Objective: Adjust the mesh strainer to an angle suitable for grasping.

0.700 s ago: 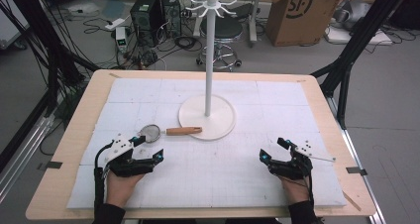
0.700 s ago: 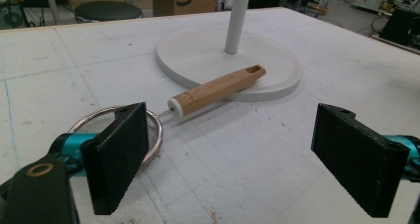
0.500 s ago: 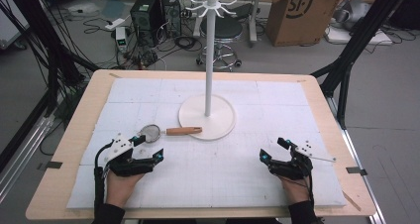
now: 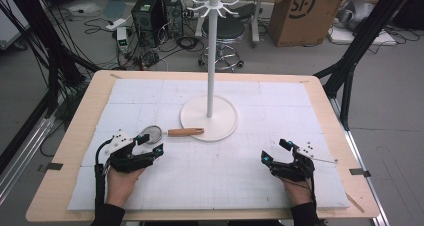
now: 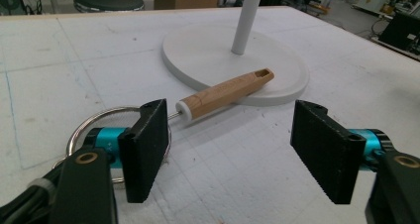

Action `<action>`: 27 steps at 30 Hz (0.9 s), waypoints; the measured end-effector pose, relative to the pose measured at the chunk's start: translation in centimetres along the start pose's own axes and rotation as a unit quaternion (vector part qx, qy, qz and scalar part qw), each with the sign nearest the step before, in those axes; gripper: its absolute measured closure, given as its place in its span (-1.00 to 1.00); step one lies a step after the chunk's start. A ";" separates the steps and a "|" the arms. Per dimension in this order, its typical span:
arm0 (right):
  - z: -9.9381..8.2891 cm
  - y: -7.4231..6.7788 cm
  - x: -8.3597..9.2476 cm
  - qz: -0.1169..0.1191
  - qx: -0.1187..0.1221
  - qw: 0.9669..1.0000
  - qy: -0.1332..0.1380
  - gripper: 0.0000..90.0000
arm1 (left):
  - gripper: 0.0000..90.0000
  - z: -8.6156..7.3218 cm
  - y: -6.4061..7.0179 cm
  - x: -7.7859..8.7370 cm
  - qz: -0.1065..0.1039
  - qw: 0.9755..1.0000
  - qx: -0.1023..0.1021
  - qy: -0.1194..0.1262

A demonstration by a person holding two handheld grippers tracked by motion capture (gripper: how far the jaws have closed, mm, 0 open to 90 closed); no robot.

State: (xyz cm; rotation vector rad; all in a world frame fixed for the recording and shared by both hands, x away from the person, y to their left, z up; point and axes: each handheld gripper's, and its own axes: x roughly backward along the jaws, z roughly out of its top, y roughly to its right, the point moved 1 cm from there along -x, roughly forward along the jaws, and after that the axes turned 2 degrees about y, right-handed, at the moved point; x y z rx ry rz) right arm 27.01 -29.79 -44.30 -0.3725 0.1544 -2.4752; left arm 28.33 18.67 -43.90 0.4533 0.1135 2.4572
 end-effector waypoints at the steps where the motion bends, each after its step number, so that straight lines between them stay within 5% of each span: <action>1: 0.0 0.0 0.0 0.001 -0.001 1.000 -0.001 -0.81 | -0.17 0.0 -0.1 -0.1 0.005 1.000 0.007 -0.002; 8: 0.1 0.1 0.2 -0.004 -0.003 1.000 0.008 -0.81 | 0.25 0.7 -0.2 0.0 0.005 1.000 0.022 -0.011; 14: 0.2 0.0 0.4 0.002 -0.001 1.000 0.014 -0.81 | 0.86 1.2 -0.2 -0.2 0.012 1.000 0.018 -0.021; 27: 0.1 -0.1 0.4 0.005 0.000 1.000 0.011 -0.81 | 1.00 2.4 -0.6 -1.9 -0.028 0.999 0.029 -0.033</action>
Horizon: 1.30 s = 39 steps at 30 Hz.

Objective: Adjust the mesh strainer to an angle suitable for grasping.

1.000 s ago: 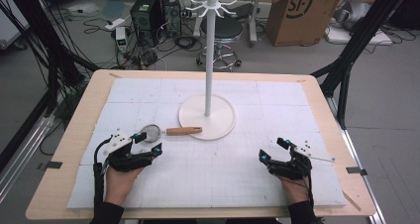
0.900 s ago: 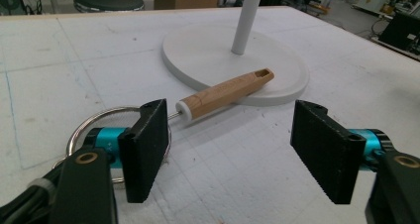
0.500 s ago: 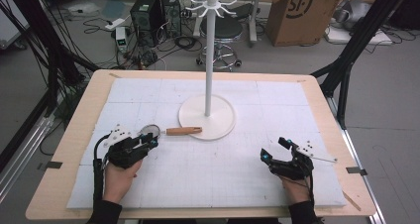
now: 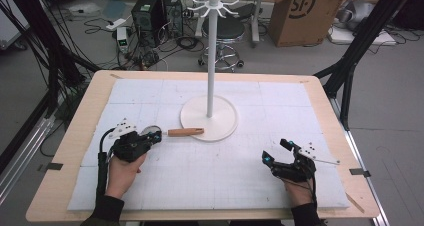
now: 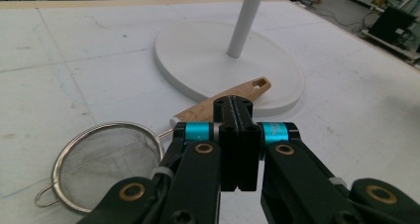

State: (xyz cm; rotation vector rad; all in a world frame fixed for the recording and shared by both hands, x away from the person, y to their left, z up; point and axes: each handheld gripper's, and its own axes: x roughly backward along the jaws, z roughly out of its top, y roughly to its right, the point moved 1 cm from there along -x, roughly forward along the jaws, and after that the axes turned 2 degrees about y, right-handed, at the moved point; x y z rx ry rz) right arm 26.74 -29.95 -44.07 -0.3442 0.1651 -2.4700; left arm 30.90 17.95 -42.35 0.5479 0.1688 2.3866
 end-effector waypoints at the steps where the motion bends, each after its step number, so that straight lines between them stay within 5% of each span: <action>1: 0.0 0.0 0.0 0.000 0.000 1.000 0.000 -0.81 | 1.00 0.0 -0.2 -0.3 0.003 1.000 0.004 -0.004; 5: 0.0 0.1 0.0 0.000 -0.002 1.000 -0.001 -0.81 | 1.00 0.2 -0.8 -1.1 0.008 1.000 0.017 -0.020; 7: 0.0 0.1 0.0 -0.001 -0.005 1.000 -0.001 -0.81 | 1.00 0.7 -1.6 -1.8 -0.001 0.998 0.051 -0.024; 9: 0.0 0.2 0.0 -0.001 -0.004 1.000 -0.001 -0.81 | 1.00 1.0 -2.0 -2.2 0.002 0.998 0.058 -0.031; 16: -0.1 0.3 0.0 0.000 -0.007 1.000 -0.002 -0.81 | 1.00 2.5 -1.8 -3.9 0.006 0.998 0.044 -0.054; 20: -0.1 0.4 0.0 0.000 -0.007 1.000 -0.001 -0.81 | 1.00 3.2 -2.0 -4.8 -0.004 0.997 0.052 -0.055; 31: -0.2 0.5 -0.1 -0.002 -0.009 1.000 -0.004 -0.81 | 1.00 2.0 -4.2 -6.4 -0.021 0.993 0.105 -0.056; 39: -0.2 0.5 -0.1 -0.005 -0.006 1.000 -0.005 -0.81 | 1.00 1.1 -4.5 -7.6 -0.013 0.990 0.109 -0.083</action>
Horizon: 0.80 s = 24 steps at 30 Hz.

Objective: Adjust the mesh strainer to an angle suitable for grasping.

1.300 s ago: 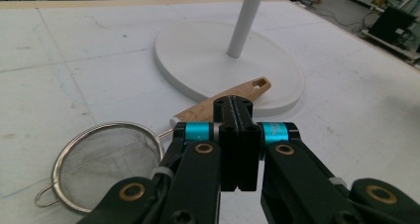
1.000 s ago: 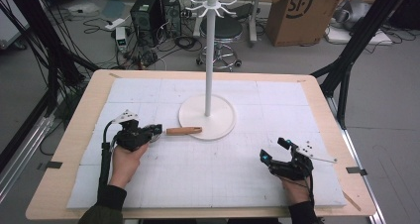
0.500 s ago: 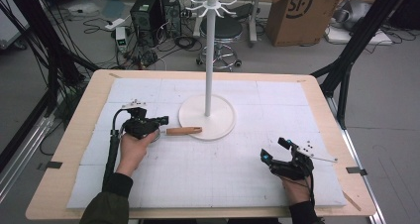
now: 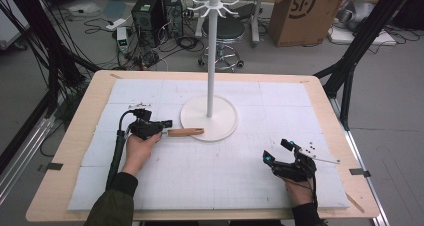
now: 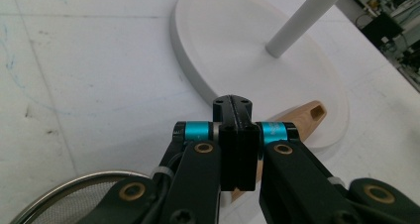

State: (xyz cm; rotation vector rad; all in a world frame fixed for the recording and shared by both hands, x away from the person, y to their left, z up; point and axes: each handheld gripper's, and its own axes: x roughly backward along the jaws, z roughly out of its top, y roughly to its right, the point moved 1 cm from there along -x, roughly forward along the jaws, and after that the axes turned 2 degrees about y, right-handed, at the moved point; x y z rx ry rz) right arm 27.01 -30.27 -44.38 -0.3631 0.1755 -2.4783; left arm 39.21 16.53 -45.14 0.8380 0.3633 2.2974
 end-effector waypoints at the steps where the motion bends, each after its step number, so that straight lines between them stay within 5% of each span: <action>1: 0.0 0.0 0.0 0.000 0.000 1.000 0.000 -0.81 | 1.00 0.0 0.0 0.0 0.004 1.000 -0.003 -0.004; 17: 0.0 0.0 0.1 -0.002 0.003 1.000 -0.001 -0.81 | 1.00 -0.8 0.6 0.1 0.041 0.996 -0.046 -0.067; 24: 0.0 -0.1 0.2 -0.004 0.000 1.000 -0.001 -0.81 | 1.00 -0.9 0.5 0.3 0.046 0.995 -0.048 -0.079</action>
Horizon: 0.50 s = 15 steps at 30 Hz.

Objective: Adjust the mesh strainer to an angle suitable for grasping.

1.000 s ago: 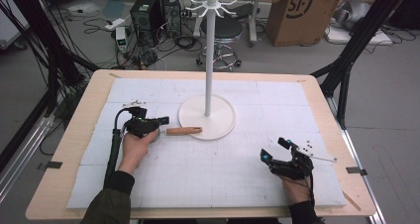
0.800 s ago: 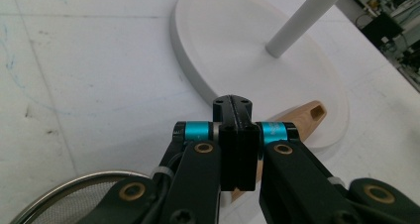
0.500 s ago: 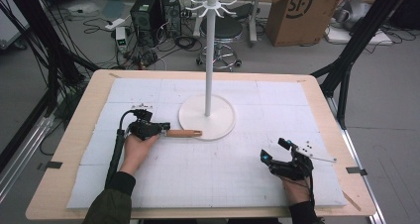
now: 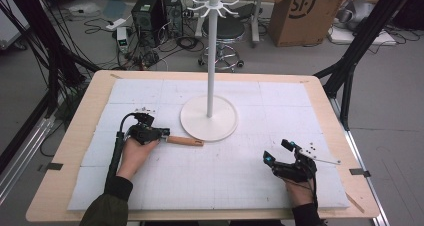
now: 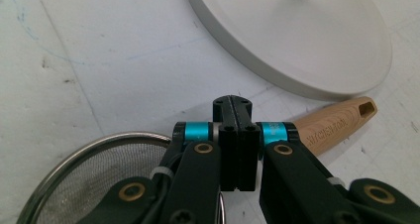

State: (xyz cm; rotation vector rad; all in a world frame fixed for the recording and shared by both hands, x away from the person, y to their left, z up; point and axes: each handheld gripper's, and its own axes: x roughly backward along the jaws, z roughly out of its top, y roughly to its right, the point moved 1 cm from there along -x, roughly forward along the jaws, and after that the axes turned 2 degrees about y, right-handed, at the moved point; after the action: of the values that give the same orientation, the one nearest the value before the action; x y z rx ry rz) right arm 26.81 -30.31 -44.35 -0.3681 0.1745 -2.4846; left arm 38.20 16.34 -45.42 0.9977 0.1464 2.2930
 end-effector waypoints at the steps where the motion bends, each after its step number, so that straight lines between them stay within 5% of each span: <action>1: 0.0 0.0 0.0 0.000 0.000 1.000 0.000 -0.81 | 1.00 -0.1 0.1 -0.1 0.005 1.000 -0.007 -0.017; 15: 0.1 -0.1 0.2 -0.002 0.000 1.000 0.002 -0.81 | 1.00 -2.3 1.8 2.2 -0.003 0.997 -0.041 -0.057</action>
State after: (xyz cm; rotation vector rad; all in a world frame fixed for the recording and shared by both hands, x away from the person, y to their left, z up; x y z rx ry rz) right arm 26.66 -30.32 -44.24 -0.3641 0.1769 -2.4889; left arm 34.57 16.47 -45.06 1.0816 0.0066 2.2117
